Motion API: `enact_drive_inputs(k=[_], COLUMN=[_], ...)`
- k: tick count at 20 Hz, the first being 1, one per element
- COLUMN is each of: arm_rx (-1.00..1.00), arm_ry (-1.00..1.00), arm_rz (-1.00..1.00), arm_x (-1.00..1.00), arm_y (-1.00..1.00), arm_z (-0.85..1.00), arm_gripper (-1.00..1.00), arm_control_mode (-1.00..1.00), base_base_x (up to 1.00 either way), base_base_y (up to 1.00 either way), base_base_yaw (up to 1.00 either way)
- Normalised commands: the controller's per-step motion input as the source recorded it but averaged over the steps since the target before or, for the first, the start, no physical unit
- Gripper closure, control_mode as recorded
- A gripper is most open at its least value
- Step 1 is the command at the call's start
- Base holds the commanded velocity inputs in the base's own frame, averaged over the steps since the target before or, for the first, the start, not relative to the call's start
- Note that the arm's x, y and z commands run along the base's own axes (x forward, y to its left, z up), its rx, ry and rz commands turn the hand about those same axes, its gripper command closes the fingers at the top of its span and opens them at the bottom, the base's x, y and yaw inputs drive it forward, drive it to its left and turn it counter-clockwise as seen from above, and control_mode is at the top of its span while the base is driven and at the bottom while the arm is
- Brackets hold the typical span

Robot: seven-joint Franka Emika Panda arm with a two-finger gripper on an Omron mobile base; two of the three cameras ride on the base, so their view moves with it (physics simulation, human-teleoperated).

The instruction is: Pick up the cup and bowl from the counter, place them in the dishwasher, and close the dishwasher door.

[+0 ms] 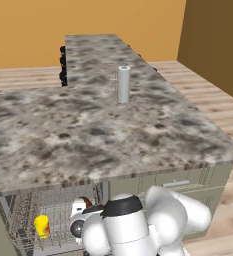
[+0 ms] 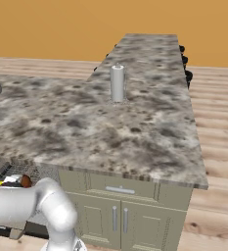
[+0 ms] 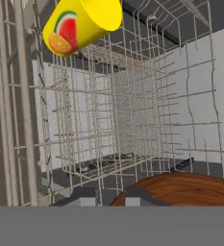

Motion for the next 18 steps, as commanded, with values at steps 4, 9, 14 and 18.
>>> enact_drive_inputs(k=[4, 9, 14, 18], arm_rx=[0.00, 0.00, 0.00, 0.00], arm_ry=[0.00, 0.00, 0.00, -0.05], arm_rz=[0.01, 0.01, 0.02, 0.02], arm_x=[0.23, 0.11, 0.00, -0.05], arm_y=[0.21, 0.27, 0.06, 0.12], arm_z=[-0.23, -0.32, -0.38, -0.11], arm_gripper=[1.00, -1.00, -1.00, -1.00], arm_control_mode=[-1.00, -1.00, -1.00, -1.00], base_base_x=[0.00, 0.00, 0.00, 0.00], base_base_y=[0.00, 0.00, 0.00, 0.00], base_base_yaw=[0.00, 0.00, 0.00, 0.00])
